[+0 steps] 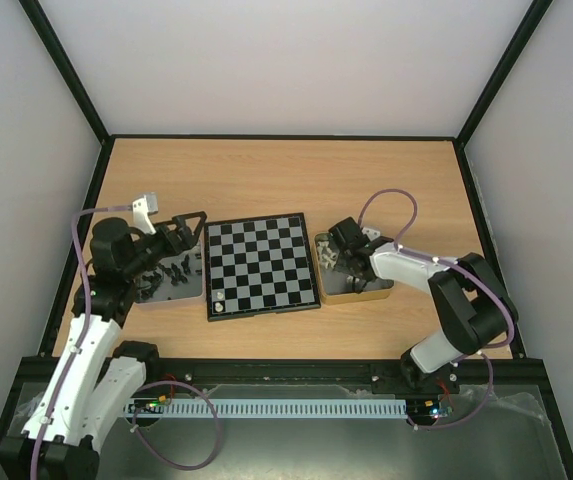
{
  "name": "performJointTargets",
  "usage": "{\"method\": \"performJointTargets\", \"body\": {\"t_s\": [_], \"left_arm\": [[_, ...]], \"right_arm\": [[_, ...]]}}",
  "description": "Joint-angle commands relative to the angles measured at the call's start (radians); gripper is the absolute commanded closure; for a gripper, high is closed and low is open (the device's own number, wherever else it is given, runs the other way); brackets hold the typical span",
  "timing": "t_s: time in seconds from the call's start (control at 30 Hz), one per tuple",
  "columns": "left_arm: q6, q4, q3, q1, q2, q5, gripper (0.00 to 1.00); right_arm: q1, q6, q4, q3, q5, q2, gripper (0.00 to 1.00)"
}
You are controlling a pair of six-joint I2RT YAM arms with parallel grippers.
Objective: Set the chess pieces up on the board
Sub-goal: Pick up the chess piece from the storage box.
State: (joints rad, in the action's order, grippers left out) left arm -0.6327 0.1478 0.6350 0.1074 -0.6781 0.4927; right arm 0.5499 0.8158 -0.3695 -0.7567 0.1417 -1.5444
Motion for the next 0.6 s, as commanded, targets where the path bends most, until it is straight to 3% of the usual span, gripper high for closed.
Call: {"method": "performJointTargets", "body": {"t_s": [0.0, 0.17, 0.37, 0.57], "left_arm": [[0.016, -0.070, -0.014, 0.013, -0.033, 0.000, 0.03], [-0.010, -0.075, -0.018, 0.046, -0.088, -0.021, 0.02], [-0.040, -0.110, -0.021, 0.166, -0.133, -0.086, 0.02], [-0.129, -0.222, -0.070, 0.360, -0.185, -0.147, 0.04]], "right_arm": [[-0.001, -0.022, -0.016, -0.023, 0.045, 0.059, 0.90], [-0.001, -0.048, 0.044, -0.021, 0.033, 0.174, 0.90], [-0.001, -0.019, 0.072, -0.019, 0.028, 0.239, 0.90], [0.000, 0.100, 0.186, 0.023, -0.231, 0.333, 0.90]]}}
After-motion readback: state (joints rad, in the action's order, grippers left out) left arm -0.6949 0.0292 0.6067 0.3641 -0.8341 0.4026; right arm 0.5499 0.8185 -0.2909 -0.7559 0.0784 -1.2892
